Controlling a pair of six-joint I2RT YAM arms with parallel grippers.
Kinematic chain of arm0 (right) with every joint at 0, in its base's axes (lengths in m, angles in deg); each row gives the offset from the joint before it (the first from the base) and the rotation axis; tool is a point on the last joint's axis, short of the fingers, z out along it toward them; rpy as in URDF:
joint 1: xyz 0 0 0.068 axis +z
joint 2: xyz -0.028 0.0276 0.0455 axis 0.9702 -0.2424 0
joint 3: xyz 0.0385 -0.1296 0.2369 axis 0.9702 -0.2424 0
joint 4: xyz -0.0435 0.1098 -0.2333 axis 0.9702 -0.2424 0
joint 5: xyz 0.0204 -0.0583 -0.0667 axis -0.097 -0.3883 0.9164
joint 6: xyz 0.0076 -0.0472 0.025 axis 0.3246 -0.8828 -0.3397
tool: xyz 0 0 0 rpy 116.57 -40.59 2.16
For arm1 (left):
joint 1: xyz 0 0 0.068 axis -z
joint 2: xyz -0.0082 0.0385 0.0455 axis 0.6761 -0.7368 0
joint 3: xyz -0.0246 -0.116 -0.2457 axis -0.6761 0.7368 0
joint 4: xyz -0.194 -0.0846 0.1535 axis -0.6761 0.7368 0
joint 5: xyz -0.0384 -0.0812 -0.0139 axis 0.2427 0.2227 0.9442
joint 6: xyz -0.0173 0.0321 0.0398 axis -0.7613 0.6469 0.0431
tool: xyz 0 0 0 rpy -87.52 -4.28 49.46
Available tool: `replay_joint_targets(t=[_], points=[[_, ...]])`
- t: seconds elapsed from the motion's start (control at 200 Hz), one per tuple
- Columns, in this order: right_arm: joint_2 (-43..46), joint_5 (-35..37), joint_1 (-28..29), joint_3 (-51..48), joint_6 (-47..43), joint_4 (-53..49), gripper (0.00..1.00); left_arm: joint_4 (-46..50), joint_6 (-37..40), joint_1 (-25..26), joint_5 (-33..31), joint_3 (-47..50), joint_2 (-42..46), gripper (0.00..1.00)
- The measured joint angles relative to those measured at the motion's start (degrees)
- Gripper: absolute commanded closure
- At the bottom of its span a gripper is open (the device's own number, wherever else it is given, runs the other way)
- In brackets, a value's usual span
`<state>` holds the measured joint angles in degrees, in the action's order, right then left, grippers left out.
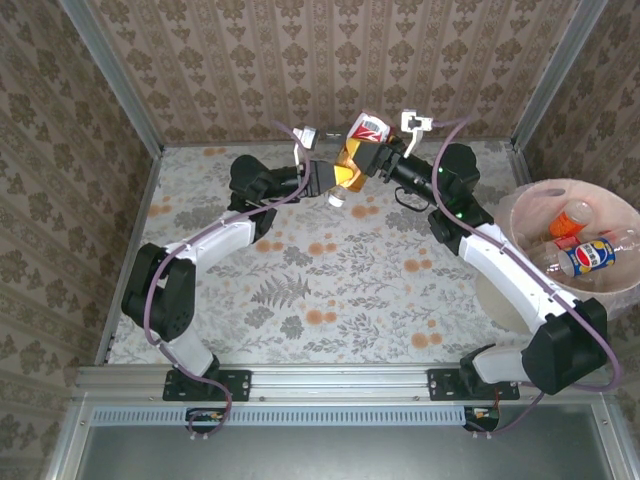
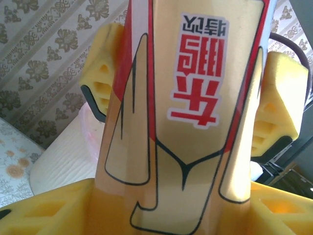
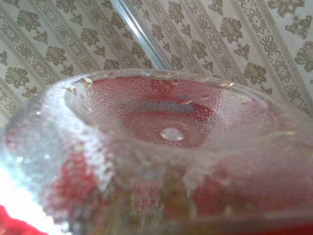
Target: Put the plastic bottles in the bin
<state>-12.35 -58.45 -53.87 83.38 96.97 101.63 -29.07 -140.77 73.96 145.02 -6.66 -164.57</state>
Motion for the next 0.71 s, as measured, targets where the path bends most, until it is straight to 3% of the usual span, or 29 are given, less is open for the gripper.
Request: replay_joint_targets(t=[0.185, 0.425, 0.705], points=[[5.25, 5.88, -0.42, -0.02, -6.80, -8.11, 0.44, 6.97, 3.78, -1.16, -1.44, 0.17, 1.31, 0.00], [16.57, 15.10, -9.01, 4.55, -10.99, -29.62, 0.47, 15.41, 11.08, -4.52, -5.42, 3.89, 7.72, 0.00], [26.05, 25.20, -20.63, 13.49, -15.45, -53.37, 0.49, 39.74, 29.81, -4.83, -15.76, 3.87, 15.45, 0.00]])
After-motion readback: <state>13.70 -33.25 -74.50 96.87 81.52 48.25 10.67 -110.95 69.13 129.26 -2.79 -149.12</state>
